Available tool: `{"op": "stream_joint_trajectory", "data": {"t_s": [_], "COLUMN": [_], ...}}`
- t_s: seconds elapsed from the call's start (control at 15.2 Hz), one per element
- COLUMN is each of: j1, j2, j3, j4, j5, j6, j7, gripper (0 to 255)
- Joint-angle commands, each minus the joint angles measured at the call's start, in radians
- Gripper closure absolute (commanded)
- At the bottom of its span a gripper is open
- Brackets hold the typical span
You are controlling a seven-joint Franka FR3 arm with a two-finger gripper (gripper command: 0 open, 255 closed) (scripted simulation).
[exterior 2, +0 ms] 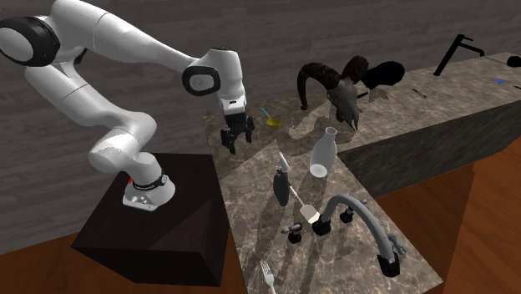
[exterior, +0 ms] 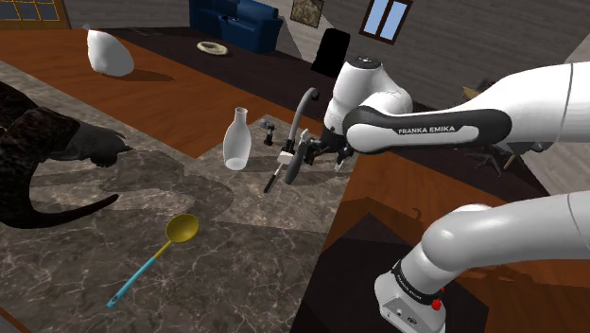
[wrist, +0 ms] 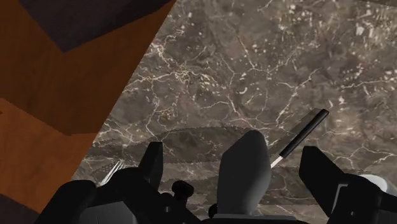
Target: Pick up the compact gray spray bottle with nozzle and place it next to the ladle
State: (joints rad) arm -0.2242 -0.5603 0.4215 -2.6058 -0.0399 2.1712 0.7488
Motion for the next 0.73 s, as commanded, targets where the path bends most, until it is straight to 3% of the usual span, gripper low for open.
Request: {"op": "stream_joint_trajectory", "data": {"t_s": [0.0,0.33,0.53,0.66], "j1": [-0.058,-0.269,-0.399,-0.448], "j2": [0.064,0.272,0.425,0.543], "j3": [0.068,0.266,0.377,0.417], "j4": [0.008,0.097,0.185,0.257], "j5": [-0.044,-0.272,-0.495,-0.663], "j6": [0.082,0.210,0.211,0.168], "j7": [0.142,0.544,0.835,1.032], "gripper": [0,0,0,0]}}
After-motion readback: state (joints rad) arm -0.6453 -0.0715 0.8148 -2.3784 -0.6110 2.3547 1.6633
